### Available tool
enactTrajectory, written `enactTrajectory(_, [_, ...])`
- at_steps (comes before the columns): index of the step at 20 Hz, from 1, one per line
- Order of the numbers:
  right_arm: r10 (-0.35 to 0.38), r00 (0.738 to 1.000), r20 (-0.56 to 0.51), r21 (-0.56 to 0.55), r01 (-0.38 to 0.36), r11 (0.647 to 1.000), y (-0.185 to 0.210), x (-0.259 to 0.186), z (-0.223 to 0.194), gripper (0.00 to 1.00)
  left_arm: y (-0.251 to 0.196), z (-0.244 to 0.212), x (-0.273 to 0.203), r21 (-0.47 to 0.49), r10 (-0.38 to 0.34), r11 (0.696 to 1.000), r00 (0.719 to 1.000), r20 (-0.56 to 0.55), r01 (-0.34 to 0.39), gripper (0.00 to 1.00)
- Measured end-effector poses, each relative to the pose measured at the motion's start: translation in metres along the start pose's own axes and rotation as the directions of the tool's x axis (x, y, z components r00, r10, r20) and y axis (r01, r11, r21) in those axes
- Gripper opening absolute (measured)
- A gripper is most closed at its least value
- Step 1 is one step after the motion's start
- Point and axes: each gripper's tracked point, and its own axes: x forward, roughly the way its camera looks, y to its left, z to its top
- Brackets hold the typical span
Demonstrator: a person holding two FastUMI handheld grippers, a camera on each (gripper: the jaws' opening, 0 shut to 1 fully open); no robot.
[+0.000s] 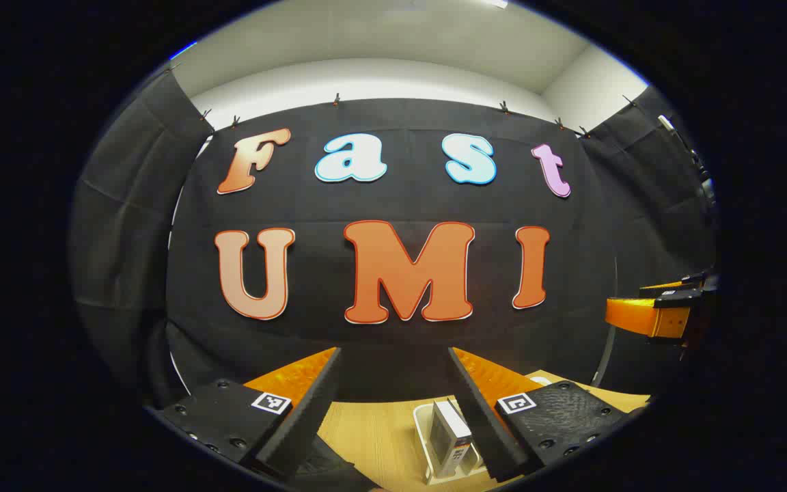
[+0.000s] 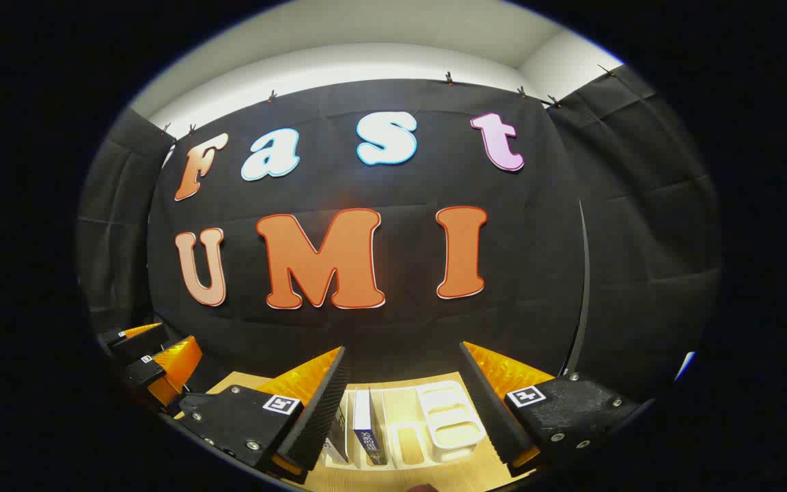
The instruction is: Open the schoolbag, grab two books from the bookshelf and put them into the schoolbag.
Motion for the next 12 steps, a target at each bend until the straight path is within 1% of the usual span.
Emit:
enactTrajectory(3, [0.034, 0.999, 0.020, -0.029, -0.034, 0.999, 0.001, 0.002, -0.003, 0.94, -0.004, -0.014, -0.006, -0.007, 0.049, 0.999, 0.998, -0.034, -0.050, 0.94])
enactTrajectory(6, [0.087, 0.996, 0.011, -0.003, -0.087, 0.996, 0.012, 0.005, -0.010, 0.94, -0.008, -0.012, -0.010, 0.003, 0.071, 0.998, 0.997, -0.017, -0.071, 0.93])
enactTrajectory(10, [0.134, 0.991, 0.000, 0.005, -0.134, 0.991, 0.016, 0.009, -0.016, 0.94, -0.012, -0.007, -0.013, -0.008, 0.096, 0.995, 0.995, 0.007, -0.096, 0.94])
enactTrajectory(12, [0.140, 0.990, -0.007, -0.003, -0.140, 0.990, 0.014, 0.010, -0.020, 0.94, -0.011, -0.004, -0.016, -0.008, 0.107, 0.994, 0.994, 0.019, -0.106, 0.94])
